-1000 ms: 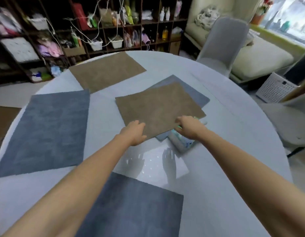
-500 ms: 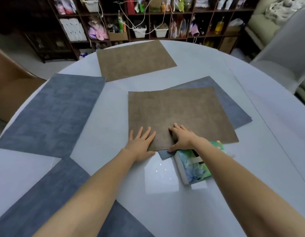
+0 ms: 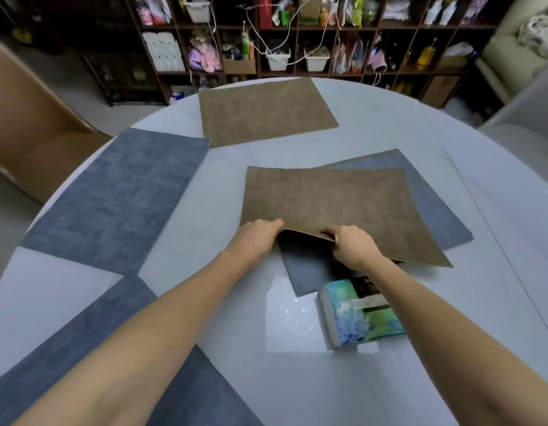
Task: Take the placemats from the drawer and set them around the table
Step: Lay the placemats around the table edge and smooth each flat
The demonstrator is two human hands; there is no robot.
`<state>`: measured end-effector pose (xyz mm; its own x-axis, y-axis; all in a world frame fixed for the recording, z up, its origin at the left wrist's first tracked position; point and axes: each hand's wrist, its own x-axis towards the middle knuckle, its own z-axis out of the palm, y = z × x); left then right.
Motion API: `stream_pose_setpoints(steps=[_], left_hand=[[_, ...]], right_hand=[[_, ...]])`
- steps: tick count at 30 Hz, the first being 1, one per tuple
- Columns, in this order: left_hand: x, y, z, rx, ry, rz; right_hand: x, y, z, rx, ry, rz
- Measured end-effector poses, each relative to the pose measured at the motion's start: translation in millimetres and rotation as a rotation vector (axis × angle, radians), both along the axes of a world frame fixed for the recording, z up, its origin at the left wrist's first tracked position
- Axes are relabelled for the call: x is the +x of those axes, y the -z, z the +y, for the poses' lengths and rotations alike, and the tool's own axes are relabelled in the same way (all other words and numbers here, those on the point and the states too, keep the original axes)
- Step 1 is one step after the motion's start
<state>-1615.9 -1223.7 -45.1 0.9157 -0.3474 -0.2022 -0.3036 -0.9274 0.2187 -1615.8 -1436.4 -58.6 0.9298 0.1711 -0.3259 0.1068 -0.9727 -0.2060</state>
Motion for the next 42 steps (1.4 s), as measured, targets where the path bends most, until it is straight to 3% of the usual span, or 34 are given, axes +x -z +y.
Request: stream_pose_setpoints(steps=[8, 18, 25, 28, 32, 38, 42], left_hand=[[-3.9, -59.5, 12.8, 0.006, -0.107, -0.277], [-91.1, -173.5, 26.0, -0.112, -0.251, -0.566], [-208.7, -220.8, 58.1, -0.221, -0.187, -0.472], [-255.1, -222.4, 56.6, -0.18, -0.174, -0.359], [-303.9, -223.6, 38.6, -0.024, -0.044, -0.388], [-351.6, -223.2, 12.9, 0.102, 0.114, -0.458], [-377.9, -204.7, -16.5, 0.119, 0.116, -0.427]], right_hand=[[10.4, -62.8, -7.1, -0.01, -0.017, -0.154], [-74.6, -176.2, 10.1, -0.116, 0.038, -0.673], [-207.5, -234.6, 24.6, -0.181, -0.001, -0.885], [-267.1, -238.1, 24.8, -0.196, -0.02, -0.835], [-330.9, -241.2, 13.3, -0.235, 0.003, -0.746], [-402.0, -243.5, -23.6, -0.116, -0.019, -0.331], [-422.7, -216.6, -55.5, -0.115, -0.044, -0.33]])
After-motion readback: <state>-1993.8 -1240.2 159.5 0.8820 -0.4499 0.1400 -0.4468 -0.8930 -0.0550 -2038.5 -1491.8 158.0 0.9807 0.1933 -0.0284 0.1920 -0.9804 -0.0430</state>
